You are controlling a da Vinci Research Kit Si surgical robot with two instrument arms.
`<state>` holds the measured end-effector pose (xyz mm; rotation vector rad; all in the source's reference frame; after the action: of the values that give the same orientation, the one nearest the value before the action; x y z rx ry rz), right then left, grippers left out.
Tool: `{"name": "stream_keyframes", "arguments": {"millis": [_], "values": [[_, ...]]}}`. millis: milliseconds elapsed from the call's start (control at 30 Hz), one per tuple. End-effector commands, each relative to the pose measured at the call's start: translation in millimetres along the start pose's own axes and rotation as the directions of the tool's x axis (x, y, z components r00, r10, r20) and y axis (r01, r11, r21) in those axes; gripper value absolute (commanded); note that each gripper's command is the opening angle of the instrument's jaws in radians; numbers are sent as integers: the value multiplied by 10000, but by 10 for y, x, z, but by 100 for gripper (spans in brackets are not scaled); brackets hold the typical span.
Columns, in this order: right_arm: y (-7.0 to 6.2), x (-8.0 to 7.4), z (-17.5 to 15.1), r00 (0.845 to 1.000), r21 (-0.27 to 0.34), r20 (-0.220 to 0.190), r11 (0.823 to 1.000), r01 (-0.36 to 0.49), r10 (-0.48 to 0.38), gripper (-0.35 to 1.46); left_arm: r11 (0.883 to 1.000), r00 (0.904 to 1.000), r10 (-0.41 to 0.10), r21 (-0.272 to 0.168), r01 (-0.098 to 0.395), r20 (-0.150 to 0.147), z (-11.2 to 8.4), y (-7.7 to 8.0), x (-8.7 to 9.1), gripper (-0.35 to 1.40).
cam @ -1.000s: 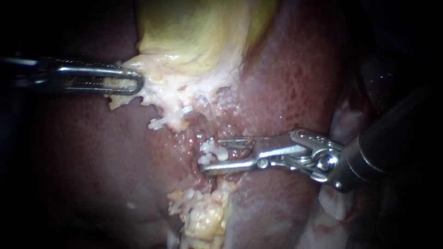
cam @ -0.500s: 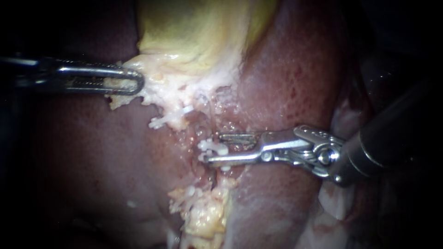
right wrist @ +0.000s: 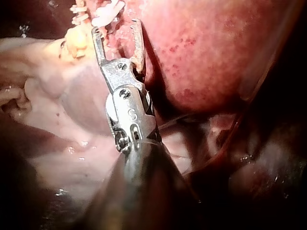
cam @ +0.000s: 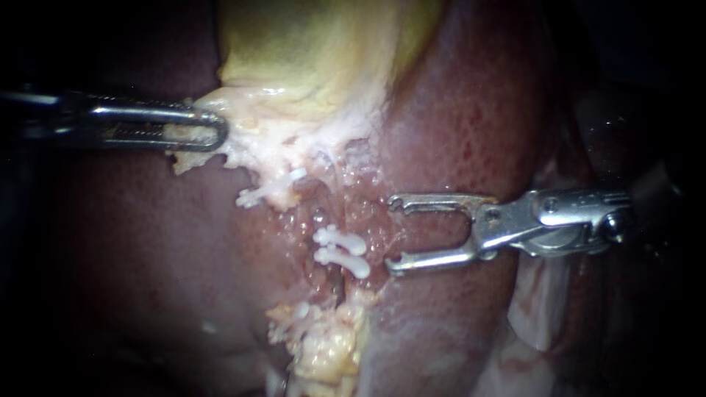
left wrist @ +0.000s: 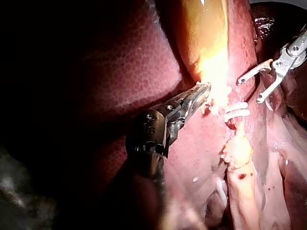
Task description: Going back second clip right tube
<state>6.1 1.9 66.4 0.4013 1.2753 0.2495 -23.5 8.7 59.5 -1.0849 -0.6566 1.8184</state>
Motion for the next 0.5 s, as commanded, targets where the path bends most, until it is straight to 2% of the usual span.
{"name": "stream_keyframes", "arguments": {"millis": [33,167,500], "values": [[-1,3,-5,9992,69,293,9996,286,-288,50,10000,10000,1,-5,-1,0,0,0,0,-35],[-3,11,-20,9906,122,879,9944,1046,-1053,50,10000,10000,1,-4,-1,0,0,0,0,-35],[-3,20,-40,9836,221,883,9875,1562,-1575,50,10000,10000,14,25,-14,-17,6,-1,-2,-35]]}}
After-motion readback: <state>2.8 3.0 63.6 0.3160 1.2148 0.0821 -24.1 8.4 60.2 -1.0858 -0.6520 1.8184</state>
